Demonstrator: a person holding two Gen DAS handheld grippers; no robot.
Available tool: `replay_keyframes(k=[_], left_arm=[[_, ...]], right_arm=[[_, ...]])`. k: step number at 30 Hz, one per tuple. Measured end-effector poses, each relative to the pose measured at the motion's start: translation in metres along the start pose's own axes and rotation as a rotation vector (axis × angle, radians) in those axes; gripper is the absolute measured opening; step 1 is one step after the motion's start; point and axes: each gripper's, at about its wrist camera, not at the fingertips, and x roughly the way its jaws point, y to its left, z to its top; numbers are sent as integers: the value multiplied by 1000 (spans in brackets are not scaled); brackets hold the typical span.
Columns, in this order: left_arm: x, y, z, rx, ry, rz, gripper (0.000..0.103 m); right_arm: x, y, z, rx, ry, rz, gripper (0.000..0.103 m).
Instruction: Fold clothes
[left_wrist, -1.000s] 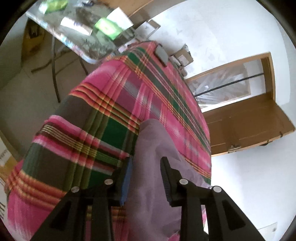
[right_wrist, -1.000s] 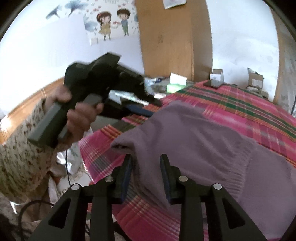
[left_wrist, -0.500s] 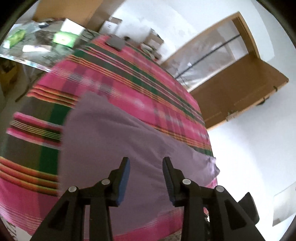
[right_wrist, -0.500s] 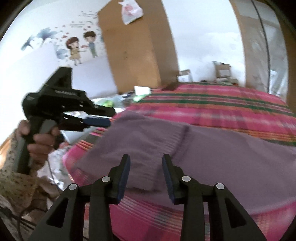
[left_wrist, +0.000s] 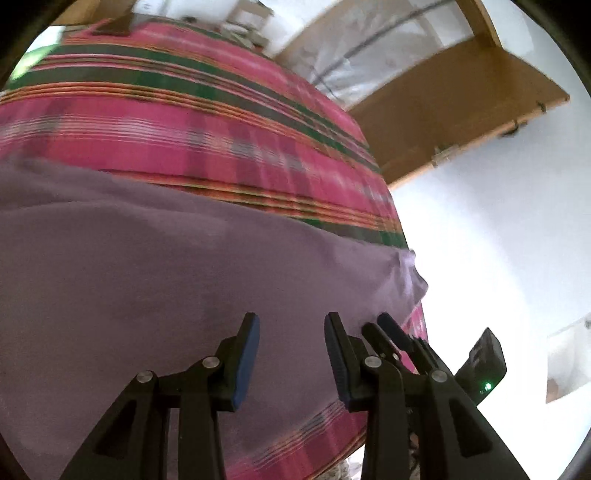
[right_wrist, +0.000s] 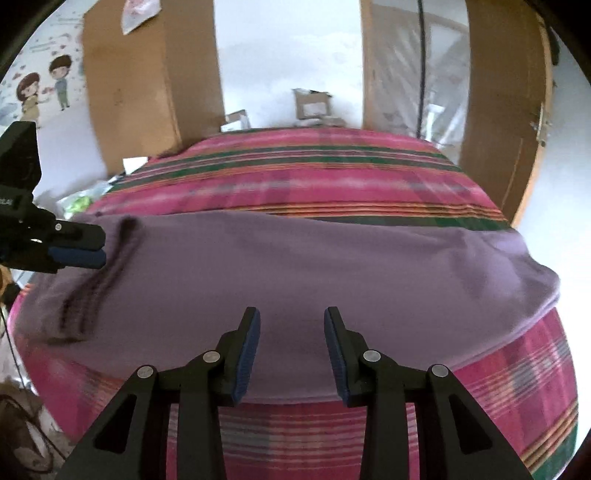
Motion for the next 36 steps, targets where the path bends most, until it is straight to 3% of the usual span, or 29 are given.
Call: replay_keyframes(k=[3,14,21,26,33,36], left_arm=[[26,-14,9,28,45,24,37],[95,-47,30,70,163,-22,37],[114,-58,45,60,174,-58,37],[126,-62,52,59,200,-80,37],[136,-62,60,47,210,-120,37],[137,-64,62,58,216,-114,37]], right_arm=[[8,-20,2,19,26,-40,37],[9,-103,13,95,59,-218,37],[6,-145,16,156,75,-238,37],[4,-167,18,171,91,-334,37],[-7,-195,17,271,72,-370,37],[-10,-203,15,287,75,-426,37]])
